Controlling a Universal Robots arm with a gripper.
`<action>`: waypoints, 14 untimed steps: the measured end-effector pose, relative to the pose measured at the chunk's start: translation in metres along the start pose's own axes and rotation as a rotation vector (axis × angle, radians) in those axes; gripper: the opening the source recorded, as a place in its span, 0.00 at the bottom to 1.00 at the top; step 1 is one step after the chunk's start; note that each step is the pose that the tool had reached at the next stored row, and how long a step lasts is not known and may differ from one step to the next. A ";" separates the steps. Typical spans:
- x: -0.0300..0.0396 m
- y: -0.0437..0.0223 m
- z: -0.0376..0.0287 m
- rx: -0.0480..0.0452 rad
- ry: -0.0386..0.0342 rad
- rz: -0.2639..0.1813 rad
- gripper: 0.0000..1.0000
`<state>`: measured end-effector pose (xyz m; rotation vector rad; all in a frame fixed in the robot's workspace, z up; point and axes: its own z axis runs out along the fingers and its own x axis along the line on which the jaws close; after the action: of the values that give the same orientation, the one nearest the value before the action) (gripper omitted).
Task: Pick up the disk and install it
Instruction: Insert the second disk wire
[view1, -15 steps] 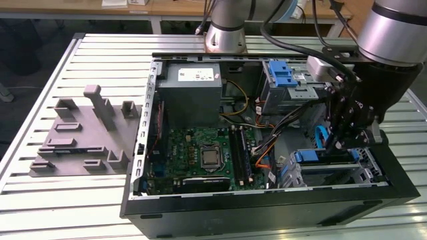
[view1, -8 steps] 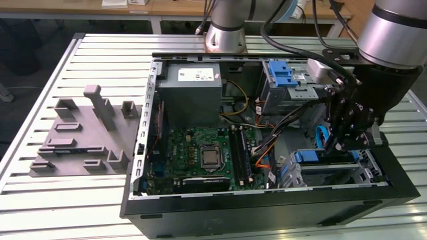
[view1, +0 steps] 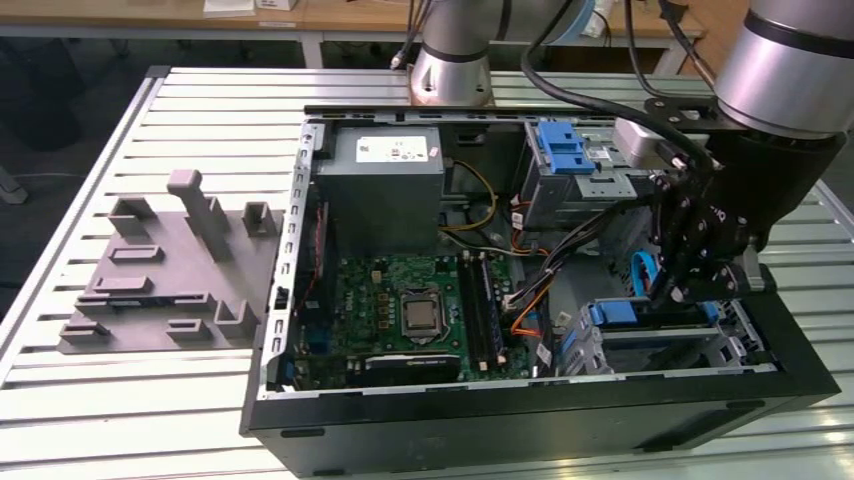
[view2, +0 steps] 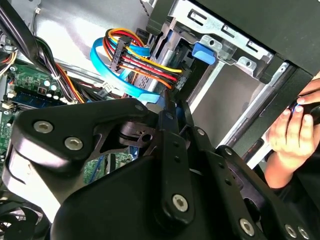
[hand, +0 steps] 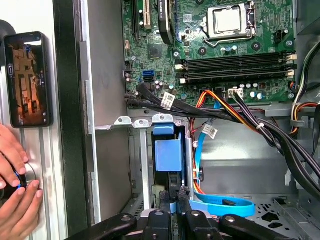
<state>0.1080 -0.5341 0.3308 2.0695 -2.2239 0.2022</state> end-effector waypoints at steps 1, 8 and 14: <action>0.0000 0.0000 0.0000 0.0000 -0.0002 0.000 0.20; 0.0009 -0.0002 -0.0055 -0.0005 -0.0027 0.000 0.44; 0.0027 -0.0005 -0.0163 -0.0019 -0.0026 0.000 0.44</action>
<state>0.1080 -0.5341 0.3473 2.0703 -2.2244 0.1974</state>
